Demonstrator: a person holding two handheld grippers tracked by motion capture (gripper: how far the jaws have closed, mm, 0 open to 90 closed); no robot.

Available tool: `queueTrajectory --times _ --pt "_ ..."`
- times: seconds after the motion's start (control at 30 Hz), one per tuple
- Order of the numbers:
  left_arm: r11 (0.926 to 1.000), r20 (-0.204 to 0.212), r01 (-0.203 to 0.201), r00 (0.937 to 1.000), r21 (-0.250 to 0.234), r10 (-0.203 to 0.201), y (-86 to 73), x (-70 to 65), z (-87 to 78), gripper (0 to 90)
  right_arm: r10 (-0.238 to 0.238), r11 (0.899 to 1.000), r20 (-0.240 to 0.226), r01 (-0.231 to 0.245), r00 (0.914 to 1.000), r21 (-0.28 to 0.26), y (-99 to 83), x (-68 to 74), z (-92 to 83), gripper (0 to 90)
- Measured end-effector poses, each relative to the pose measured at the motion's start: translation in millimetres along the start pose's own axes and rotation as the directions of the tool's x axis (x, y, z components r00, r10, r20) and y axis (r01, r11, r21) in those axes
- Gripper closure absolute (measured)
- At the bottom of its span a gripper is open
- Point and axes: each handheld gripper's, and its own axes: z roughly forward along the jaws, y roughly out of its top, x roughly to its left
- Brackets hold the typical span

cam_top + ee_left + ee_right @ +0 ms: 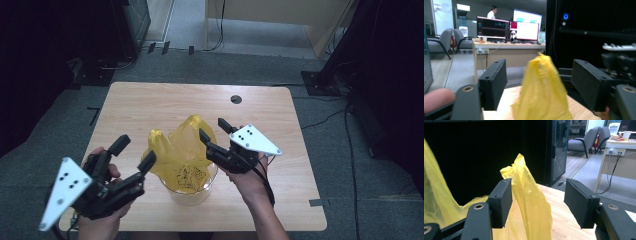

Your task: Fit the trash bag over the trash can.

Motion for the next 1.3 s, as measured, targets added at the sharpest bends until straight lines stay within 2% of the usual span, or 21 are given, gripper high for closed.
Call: queueTrajectory --times 0.07,0.2,0.27,0.4,0.43,0.5,0.6,0.63,0.7,0.73,0.8,0.83,0.87,0.9,0.93,0.97,1.0,1.03,1.2,1.23,1.3 --pt "0.9985 0.006 -0.028 0.9996 0.048 0.028 -2.4 -9.2 14.5 30.6 -0.008 1.000 0.015 0.008 0.9999 0.013 -0.5 3.9 7.5 57.9" --pt "0.9966 0.000 -0.045 0.9990 0.069 0.045 -9.5 -7.2 19.9 70.6 -0.027 0.998 0.020 0.026 0.9994 0.053 -5.3 5.7 10.8 85.8" --pt "0.9971 -0.012 -0.020 0.9997 0.073 0.021 -15.0 1.2 18.6 82.7 -0.032 0.998 0.027 0.030 0.9991 0.062 -7.1 4.9 9.9 88.8" --pt "0.9932 -0.004 0.060 0.9982 0.100 -0.060 -27.6 22.6 12.4 86.8 0.013 0.997 0.061 -0.018 0.9981 0.075 -18.7 -4.5 -2.1 90.0" --pt "0.9859 0.002 0.109 0.9939 0.127 -0.110 -36.7 34.6 8.8 87.2 0.022 0.996 0.062 -0.028 0.9978 0.085 -21.7 -5.8 -5.1 90.0" --pt "0.9807 0.004 0.133 0.9908 0.144 -0.135 -42.3 41.1 6.9 87.5 0.022 0.995 0.069 -0.028 0.9974 0.096 -25.2 -6.6 -8.0 90.0" --pt "0.9485 0.001 0.215 0.9751 0.232 -0.222 -72.4 61.7 -1.7 88.0 0.015 0.989 0.100 -0.029 0.9949 0.147 -42.1 -8.9 -20.4 90.0" --pt "0.9485 0.001 0.215 0.9751 0.232 -0.222 -72.4 61.7 -1.7 88.1 0.015 0.989 0.100 -0.029 0.9949 0.147 -42.1 -8.9 -20.4 90.0" --pt "0.9110 0.012 0.262 0.9598 0.319 -0.280 -99.9 69.1 -5.0 88.1 0.022 0.981 0.102 -0.041 0.9945 0.191 -58.0 -9.9 -26.9 90.0" --pt "0.9110 0.012 0.262 0.9598 0.319 -0.280 -99.9 69.1 -5.0 88.1 0.022 0.981 0.102 -0.041 0.9945 0.191 -58.0 -9.9 -26.9 90.0" --pt "0.8864 0.017 0.284 0.9501 0.365 -0.311 -118.1 71.6 -5.5 88.0 0.036 0.974 0.103 -0.058 0.9940 0.221 -70.5 -13.1 -28.4 90.0" --pt "0.8646 0.025 0.307 0.9386 0.398 -0.344 -131.6 73.2 -5.0 88.2 0.064 0.968 0.106 -0.088 0.9923 0.236 -80.7 -17.3 -28.7 90.0" --pt "0.8646 0.025 0.307 0.9386 0.398 -0.344 -131.6 73.2 -5.0 88.2 0.064 0.968 0.106 -0.088 0.9923 0.236 -80.7 -17.3 -28.7 90.0" --pt "0.8471 0.047 0.297 0.9350 0.441 -0.352 -141.8 72.4 -2.5 88.2 0.061 0.961 0.106 -0.087 0.9925 0.264 -87.6 -18.9 -27.8 90.0" --pt "0.8471 0.047 0.297 0.9350 0.441 -0.352 -141.8 72.4 -2.5 88.1 0.061 0.961 0.106 -0.087 0.9925 0.264 -87.6 -18.9 -27.8 90.0" --pt "0.8461 0.047 0.262 0.9464 0.464 -0.319 -148.9 69.9 -0.8 88.0 0.040 0.957 0.111 -0.070 0.9930 0.280 -91.5 -18.6 -28.5 90.0" --pt "0.8461 0.047 0.262 0.9464 0.464 -0.319 -148.9 69.9 -0.8 88.0 0.040 0.957 0.111 -0.070 0.9930 0.280 -91.5 -18.6 -28.5 90.0" --pt "0.8469 0.025 0.220 0.9640 0.484 -0.265 -158.7 67.5 1.5 87.9 0.043 0.953 0.106 -0.073 0.9934 0.294 -96.6 -20.1 -28.9 90.0" --pt "0.8383 0.006 0.214 0.9681 0.501 -0.251 -169.6 68.9 4.6 87.2 0.059 0.942 0.067 -0.078 0.9960 0.326 -105.3 -20.9 -28.5 90.0" --pt "0.8491 -0.012 0.191 0.9769 0.492 -0.213 -167.7 66.8 4.8 87.4 0.058 0.940 0.063 -0.076 0.9963 0.334 -104.6 -20.3 -29.4 90.0" --pt "0.8532 -0.015 0.181 0.9797 0.489 -0.200 -165.2 66.2 4.3 87.5 0.051 0.937 0.054 -0.066 0.9973 0.343 -101.9 -20.7 -32.9 90.0"
